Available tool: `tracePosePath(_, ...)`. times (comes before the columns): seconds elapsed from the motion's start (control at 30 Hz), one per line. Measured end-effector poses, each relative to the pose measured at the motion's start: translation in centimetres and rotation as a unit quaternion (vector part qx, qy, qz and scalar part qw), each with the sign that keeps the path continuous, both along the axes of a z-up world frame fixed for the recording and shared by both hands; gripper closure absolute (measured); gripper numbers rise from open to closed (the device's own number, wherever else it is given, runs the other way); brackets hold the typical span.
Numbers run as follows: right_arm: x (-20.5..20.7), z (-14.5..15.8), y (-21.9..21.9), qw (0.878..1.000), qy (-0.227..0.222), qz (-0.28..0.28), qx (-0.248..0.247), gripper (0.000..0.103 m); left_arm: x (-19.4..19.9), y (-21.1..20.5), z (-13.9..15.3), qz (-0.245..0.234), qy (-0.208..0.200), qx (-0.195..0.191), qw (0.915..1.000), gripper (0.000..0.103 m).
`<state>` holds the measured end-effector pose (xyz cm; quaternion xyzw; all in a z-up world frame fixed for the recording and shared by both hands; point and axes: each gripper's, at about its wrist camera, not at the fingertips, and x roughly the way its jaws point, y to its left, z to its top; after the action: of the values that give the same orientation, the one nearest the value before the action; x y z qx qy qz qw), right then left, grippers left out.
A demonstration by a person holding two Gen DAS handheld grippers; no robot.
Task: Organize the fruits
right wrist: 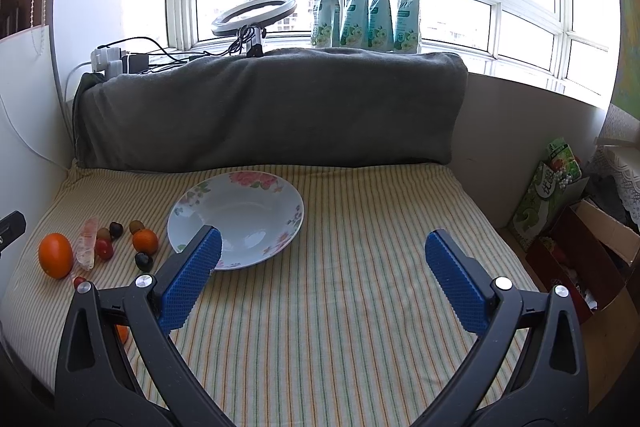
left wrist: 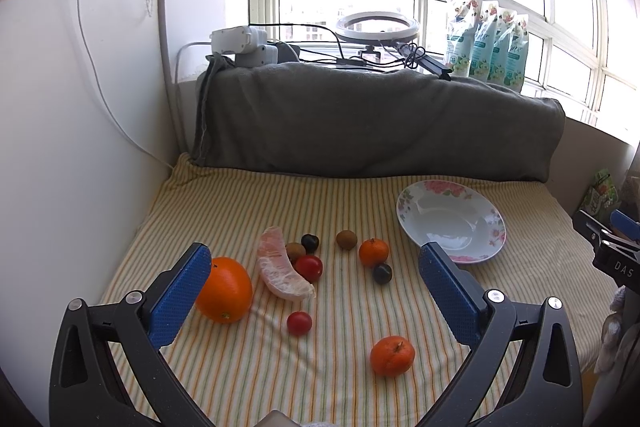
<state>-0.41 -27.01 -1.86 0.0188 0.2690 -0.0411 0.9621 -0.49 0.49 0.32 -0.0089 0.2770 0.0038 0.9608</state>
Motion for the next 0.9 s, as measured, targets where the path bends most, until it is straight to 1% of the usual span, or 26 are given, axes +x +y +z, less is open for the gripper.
tracePosePath(0.5,0.6,-0.5,0.3,1.0,0.012,0.01,0.003,0.0,0.1,0.9,-0.7,0.005,0.008,-0.004,0.9999,0.0)
tracePosePath(0.77,1.8,-1.3,1.1,0.998,0.029,0.045,0.022,0.0,0.0,2.4,-1.6,0.018,0.02,-0.011,0.9996,0.0)
tracePosePath(0.9,2.6,-1.7,1.7,0.995,0.042,0.073,0.044,0.0,-0.1,3.6,-2.5,0.026,0.032,-0.021,0.9989,0.0)
